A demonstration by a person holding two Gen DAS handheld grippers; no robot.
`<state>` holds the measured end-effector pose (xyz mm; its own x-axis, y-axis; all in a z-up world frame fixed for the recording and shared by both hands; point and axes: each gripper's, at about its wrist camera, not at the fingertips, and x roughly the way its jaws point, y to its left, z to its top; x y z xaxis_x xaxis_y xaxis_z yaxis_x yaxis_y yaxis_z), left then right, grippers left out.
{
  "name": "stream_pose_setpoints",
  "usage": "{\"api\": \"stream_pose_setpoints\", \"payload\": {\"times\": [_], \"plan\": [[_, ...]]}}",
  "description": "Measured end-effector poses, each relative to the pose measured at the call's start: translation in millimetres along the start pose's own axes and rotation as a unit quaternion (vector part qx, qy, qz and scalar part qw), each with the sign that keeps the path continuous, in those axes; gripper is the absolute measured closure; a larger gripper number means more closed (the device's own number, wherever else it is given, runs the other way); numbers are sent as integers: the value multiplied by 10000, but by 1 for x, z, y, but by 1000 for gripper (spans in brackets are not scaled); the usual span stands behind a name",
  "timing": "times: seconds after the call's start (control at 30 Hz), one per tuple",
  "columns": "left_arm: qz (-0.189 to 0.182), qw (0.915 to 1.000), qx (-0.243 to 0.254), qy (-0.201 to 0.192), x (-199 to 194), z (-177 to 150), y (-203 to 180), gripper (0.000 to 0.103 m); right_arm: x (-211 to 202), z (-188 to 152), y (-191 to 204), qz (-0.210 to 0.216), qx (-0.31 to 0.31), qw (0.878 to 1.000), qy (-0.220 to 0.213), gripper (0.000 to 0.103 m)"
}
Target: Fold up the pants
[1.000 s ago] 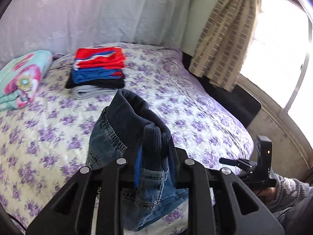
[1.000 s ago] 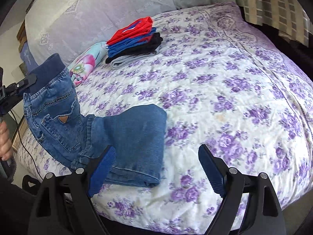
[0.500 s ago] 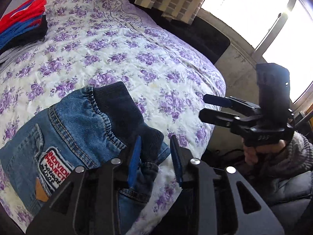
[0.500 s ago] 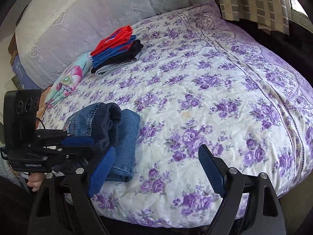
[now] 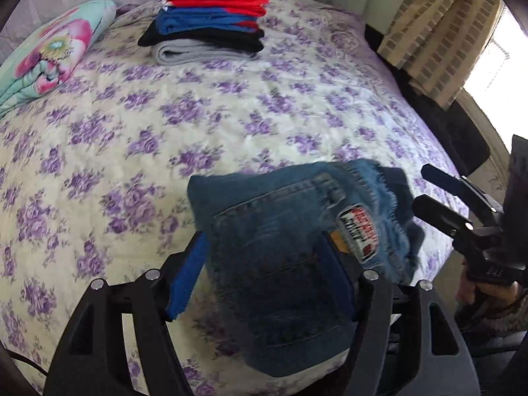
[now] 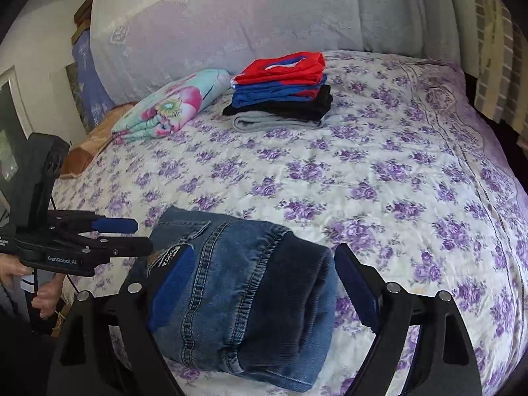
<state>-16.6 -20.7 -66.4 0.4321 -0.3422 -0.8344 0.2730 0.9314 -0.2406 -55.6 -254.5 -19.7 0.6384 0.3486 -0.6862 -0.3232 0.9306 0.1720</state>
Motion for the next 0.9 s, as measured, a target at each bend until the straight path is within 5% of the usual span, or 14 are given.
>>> {"api": "stream_pose_setpoints", "payload": {"times": [0.13, 0.23, 0.37, 0.5, 0.63, 0.67, 0.73, 0.8, 0.9], "plan": [[104, 9995, 120, 267, 26, -11, -3, 30, 33, -31, -4, -411, -253, 9950, 878, 13], [220, 9979, 159, 595, 51, -14, -2, 14, 55, -55, -34, -120, 442, 9897, 1360, 8], [166, 9979, 64, 630, 65, -12, 9, 4, 62, -68, -44, 63, 865, 9881, 1274, 4], [235, 9990, 195, 341, 46, -11, 5, 6, 44, -58, -29, -225, 426, 9929, 1085, 5], [160, 9997, 163, 16, 15, -7, 5, 12, 7, -38, -9, -347, -126, 9984, 437, 7], [152, 9998, 140, -65, 8, -6, 6, 13, 0, -31, -7, -352, -196, 9989, 258, 12], [92, 9996, 146, -233, -5, -5, 4, 14, -11, -15, -5, -258, -188, 9995, -63, 46], [-46, 9992, 210, -342, -14, -6, -1, 14, -14, 0, -6, -53, -82, 9997, -213, 67], [-124, 9987, 482, -145, -2, -12, -16, 14, 4, 11, -3, 218, -71, 9997, -12, 76]]}}
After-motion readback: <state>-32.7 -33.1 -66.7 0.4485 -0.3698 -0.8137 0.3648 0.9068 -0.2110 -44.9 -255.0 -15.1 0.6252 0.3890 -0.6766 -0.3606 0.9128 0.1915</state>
